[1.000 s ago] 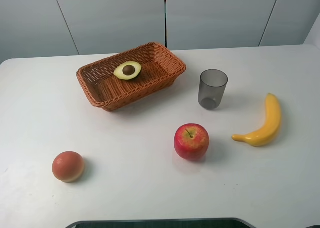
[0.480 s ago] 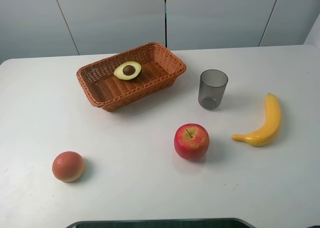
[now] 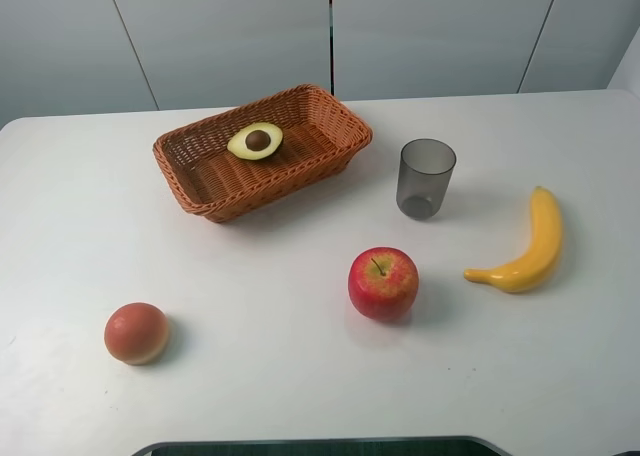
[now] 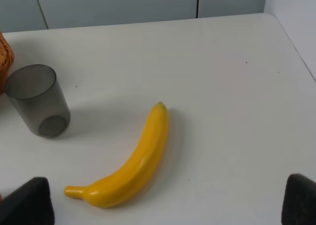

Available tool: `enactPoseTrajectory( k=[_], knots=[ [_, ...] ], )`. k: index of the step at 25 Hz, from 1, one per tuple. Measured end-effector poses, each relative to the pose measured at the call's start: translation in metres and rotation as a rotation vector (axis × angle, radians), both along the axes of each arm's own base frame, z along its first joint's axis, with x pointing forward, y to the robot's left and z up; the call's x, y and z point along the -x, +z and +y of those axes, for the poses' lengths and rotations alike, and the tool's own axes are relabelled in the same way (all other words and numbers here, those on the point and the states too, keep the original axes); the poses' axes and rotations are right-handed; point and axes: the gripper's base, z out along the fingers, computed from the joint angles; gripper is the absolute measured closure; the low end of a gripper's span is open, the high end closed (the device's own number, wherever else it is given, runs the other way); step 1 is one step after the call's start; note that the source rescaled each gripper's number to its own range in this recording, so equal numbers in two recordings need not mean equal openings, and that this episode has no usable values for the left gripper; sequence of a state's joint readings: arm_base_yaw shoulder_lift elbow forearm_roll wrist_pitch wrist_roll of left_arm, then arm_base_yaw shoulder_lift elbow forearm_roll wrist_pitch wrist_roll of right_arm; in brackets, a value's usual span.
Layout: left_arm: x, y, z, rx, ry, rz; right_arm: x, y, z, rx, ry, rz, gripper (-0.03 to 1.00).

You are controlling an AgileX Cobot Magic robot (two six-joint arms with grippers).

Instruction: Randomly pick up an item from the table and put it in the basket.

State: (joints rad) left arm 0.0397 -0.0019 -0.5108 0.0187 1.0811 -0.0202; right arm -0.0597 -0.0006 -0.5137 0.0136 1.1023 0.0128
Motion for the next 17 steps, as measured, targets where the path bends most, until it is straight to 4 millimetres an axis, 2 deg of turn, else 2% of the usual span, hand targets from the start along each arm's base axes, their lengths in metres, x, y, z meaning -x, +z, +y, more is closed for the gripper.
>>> enactPoseTrajectory(
  k=[17],
  knots=[
    [0.0000,0.0000,0.0000,0.000,0.000,0.000,0.0000,0.0000,0.0000,0.000,0.000,0.000,-0.03]
  ],
)
